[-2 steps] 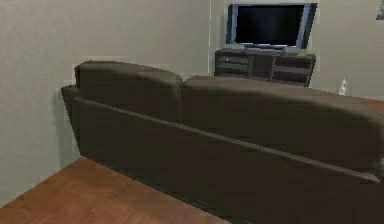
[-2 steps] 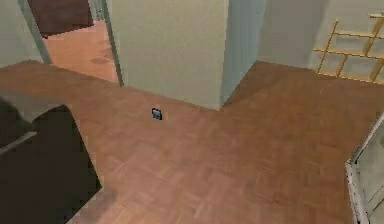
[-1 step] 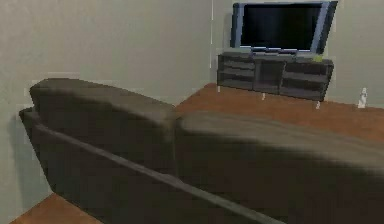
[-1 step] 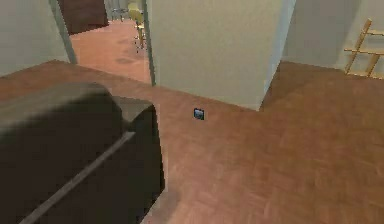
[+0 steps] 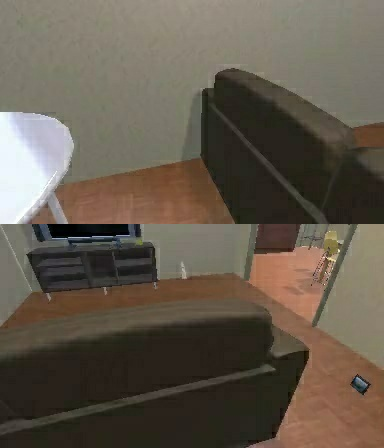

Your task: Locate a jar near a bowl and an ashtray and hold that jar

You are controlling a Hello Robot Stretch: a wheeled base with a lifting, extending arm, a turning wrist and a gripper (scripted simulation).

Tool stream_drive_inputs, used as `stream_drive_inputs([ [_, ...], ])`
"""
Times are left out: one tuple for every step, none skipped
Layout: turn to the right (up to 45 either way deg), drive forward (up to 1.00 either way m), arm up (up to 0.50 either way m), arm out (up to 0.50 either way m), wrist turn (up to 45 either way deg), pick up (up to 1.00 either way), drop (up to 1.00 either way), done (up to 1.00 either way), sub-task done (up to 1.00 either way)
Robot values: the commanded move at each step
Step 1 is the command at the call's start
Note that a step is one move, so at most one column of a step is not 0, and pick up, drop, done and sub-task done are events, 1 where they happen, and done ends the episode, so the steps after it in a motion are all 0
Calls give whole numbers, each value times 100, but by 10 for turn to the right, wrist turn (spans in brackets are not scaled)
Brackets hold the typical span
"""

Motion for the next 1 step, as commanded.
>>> stream_drive_inputs([
  [-450, 0, 0, 0, 0, 0, 0, 0, 0],
])
